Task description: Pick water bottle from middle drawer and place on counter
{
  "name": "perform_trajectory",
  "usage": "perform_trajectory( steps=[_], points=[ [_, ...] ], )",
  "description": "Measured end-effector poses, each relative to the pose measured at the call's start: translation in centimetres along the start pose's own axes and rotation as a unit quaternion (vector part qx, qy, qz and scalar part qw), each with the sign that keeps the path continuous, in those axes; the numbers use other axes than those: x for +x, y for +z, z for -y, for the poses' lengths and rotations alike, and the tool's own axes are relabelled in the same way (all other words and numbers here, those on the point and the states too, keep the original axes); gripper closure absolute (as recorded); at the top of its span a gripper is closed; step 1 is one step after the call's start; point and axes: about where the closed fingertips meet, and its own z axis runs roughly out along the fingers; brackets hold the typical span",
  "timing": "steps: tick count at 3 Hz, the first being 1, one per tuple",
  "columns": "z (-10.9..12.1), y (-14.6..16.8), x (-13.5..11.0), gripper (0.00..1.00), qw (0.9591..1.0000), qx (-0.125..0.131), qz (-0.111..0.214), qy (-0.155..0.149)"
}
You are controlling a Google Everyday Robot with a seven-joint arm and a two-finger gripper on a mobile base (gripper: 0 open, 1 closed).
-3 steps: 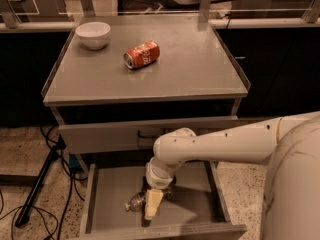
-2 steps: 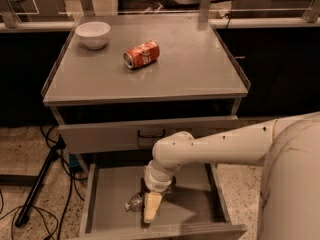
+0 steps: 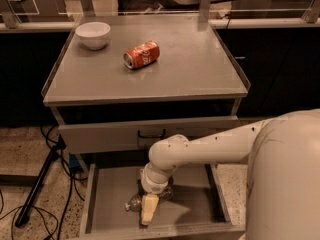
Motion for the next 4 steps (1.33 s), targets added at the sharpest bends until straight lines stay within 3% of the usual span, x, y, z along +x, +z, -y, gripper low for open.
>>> perform_trajectory(
  steps=[1, 2, 3, 4],
  points=[
    [0.3, 1.1, 0.7, 0.00, 1.0000, 0.002, 0.000, 0.009],
    [1.4, 2.8, 3.2, 0.00, 0.9994, 0.016, 0.000, 0.030],
    [1.3, 2.8, 3.2, 0.00, 0.9994, 0.016, 0.001, 0.029],
    [3.0, 3.8, 3.1, 0.00, 0.9997, 0.023, 0.010, 0.005]
  ],
)
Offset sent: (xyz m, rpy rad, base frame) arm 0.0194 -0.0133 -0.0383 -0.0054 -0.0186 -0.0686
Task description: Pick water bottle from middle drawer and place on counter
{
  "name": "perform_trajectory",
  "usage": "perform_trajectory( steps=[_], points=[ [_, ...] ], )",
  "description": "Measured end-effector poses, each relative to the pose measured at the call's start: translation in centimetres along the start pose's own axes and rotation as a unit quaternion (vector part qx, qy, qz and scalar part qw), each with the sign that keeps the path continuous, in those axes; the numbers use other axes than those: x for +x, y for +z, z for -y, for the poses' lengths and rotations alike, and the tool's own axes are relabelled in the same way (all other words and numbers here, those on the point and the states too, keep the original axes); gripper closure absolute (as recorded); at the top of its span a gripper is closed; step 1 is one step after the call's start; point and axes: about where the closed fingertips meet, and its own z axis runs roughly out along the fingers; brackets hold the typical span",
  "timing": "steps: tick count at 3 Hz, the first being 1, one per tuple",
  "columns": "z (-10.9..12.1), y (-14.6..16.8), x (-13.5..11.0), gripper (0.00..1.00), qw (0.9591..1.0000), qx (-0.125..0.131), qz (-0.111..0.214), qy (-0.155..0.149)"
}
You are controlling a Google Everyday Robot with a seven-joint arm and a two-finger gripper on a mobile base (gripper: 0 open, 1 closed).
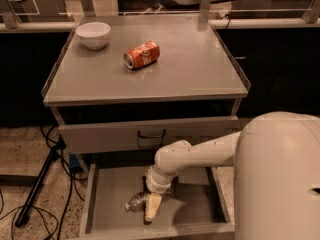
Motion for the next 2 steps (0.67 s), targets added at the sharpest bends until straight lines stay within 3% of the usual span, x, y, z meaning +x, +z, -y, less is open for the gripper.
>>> perform_trajectory(
  steps=[2],
  points=[
    [0.45, 0.81, 0.32, 0.00, 0.9999, 0.001, -0.011, -0.004]
  ],
)
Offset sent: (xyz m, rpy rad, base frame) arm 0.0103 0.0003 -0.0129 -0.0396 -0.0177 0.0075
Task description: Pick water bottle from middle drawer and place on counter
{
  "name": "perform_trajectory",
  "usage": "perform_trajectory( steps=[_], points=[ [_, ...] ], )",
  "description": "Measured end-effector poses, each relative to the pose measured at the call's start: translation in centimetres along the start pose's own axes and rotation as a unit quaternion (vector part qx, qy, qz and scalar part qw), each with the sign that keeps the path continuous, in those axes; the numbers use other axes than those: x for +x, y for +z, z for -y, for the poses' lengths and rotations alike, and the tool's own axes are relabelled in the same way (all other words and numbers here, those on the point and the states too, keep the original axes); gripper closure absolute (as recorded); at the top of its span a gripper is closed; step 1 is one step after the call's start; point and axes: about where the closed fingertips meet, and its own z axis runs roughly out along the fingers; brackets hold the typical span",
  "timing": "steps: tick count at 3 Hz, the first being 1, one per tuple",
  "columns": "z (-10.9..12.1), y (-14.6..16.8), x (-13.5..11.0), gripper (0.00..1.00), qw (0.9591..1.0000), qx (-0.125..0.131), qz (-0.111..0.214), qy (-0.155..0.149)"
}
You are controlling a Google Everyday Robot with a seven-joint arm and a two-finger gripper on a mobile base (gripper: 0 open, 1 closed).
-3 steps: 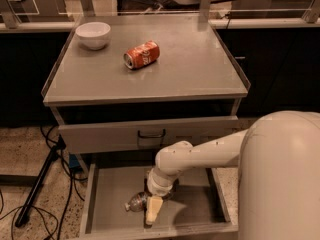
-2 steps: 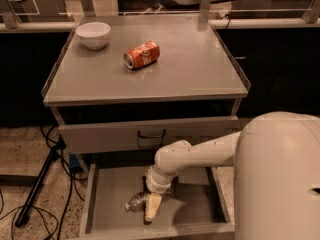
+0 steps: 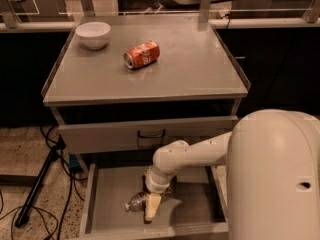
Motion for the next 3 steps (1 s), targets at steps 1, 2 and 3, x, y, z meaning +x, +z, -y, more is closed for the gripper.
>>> perform_trajectory(
  steps=[1, 2, 3],
  points=[
    [0.9, 2.0, 0.7, 0.00, 0.9999, -0.005, -0.012, 0.001],
    [0.8, 2.0, 0.7, 0.00, 0.9999, -0.005, -0.013, 0.001],
    [0.2, 3.1, 1.2, 0.00, 0.9997, -0.015, -0.018, 0.003]
  ],
)
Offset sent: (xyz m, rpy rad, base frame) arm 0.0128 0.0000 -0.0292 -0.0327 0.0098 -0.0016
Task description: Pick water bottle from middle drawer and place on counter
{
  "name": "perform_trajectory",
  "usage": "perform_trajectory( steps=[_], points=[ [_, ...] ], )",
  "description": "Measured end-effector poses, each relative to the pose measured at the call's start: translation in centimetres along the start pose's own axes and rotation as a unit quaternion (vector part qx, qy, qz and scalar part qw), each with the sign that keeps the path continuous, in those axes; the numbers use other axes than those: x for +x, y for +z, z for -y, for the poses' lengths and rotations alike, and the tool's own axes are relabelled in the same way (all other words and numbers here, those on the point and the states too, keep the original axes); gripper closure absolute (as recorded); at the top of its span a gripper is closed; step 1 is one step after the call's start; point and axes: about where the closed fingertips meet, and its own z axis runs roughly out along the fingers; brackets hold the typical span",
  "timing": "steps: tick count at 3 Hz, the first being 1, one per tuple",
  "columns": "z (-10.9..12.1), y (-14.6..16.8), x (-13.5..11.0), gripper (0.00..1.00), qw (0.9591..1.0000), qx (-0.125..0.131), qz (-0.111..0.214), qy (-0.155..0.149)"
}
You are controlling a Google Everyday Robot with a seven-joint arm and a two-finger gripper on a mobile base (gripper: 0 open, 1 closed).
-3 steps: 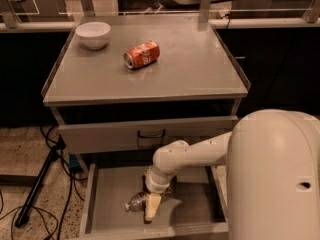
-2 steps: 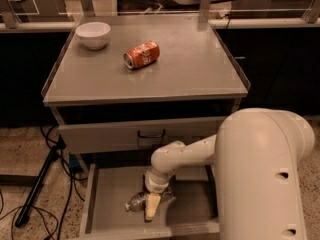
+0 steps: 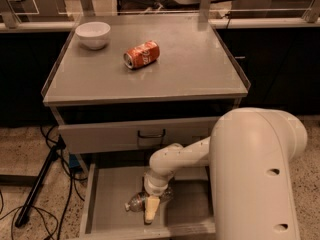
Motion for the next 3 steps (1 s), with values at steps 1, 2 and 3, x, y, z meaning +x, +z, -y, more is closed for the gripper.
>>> perform_trajectory(
  steps=[1, 2, 3],
  points=[
    [-0.65, 1.26, 0.56, 0.00, 0.9999, -0.011, -0.002, 0.006],
    [-0.66, 1.27, 0.56, 0.18, 0.9999, -0.011, -0.002, 0.006],
    [-0.66, 1.27, 0.56, 0.43, 0.9999, -0.011, -0.002, 0.006]
  ],
)
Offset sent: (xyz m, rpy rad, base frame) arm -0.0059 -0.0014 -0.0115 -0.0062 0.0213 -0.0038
